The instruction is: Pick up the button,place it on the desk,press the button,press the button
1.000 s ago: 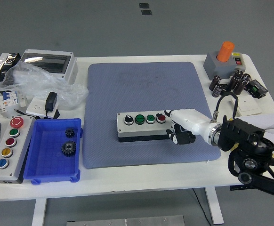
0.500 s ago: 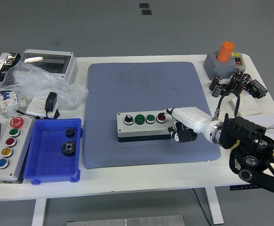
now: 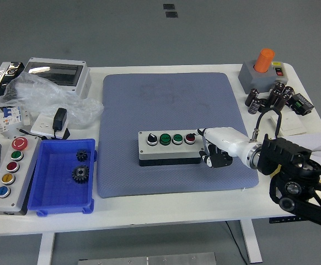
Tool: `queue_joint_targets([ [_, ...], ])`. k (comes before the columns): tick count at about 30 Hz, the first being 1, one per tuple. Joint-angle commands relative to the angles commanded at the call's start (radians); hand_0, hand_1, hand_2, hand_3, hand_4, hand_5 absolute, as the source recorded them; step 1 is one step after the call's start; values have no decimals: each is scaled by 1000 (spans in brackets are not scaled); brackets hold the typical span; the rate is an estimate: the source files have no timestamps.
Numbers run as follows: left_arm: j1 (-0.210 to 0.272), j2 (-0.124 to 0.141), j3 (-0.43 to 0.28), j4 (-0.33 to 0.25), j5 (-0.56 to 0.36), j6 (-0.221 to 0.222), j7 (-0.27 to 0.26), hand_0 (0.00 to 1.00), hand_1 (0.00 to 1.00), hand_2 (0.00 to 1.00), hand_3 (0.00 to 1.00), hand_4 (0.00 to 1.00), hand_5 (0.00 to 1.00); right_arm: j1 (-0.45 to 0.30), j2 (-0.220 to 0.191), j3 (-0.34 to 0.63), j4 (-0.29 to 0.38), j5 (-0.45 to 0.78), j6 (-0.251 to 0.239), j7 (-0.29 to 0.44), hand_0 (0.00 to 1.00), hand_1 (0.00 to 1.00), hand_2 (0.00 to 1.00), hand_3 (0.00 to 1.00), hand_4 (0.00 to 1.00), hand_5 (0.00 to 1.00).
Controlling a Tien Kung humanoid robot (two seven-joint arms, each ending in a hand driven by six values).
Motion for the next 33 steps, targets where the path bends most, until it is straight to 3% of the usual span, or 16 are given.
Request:
queue_joint_targets([
  [17, -2, 1, -14, -1, 10, 2, -6, 673, 705, 634, 637, 593, 376, 1, -5, -26, 32, -21, 20, -12, 388, 367, 225, 841, 405, 2],
  [25, 1, 1, -9, 0, 1, 3, -7, 673, 705, 635, 637, 594, 376, -15, -43, 127, 75, 2, -21, 26, 384, 364, 223, 826, 402, 2],
  [30, 3, 0, -4, 0, -4, 3, -7, 673, 705, 635, 637, 594, 376, -35, -35, 232, 65, 27, -55, 58, 384, 364, 223, 826, 402, 2],
  [31, 3, -1, -4, 0, -4, 3, -7, 673, 706, 635, 637, 595, 377, -39, -27, 255, 55, 36, -69, 69, 316, 366, 297, 838, 558, 164],
  [33, 3, -1, -5, 0, -4, 3, -7, 673, 706, 635, 637, 595, 377, -47, -7, 300, 27, 57, -98, 97, 316, 366, 297, 838, 558, 164],
])
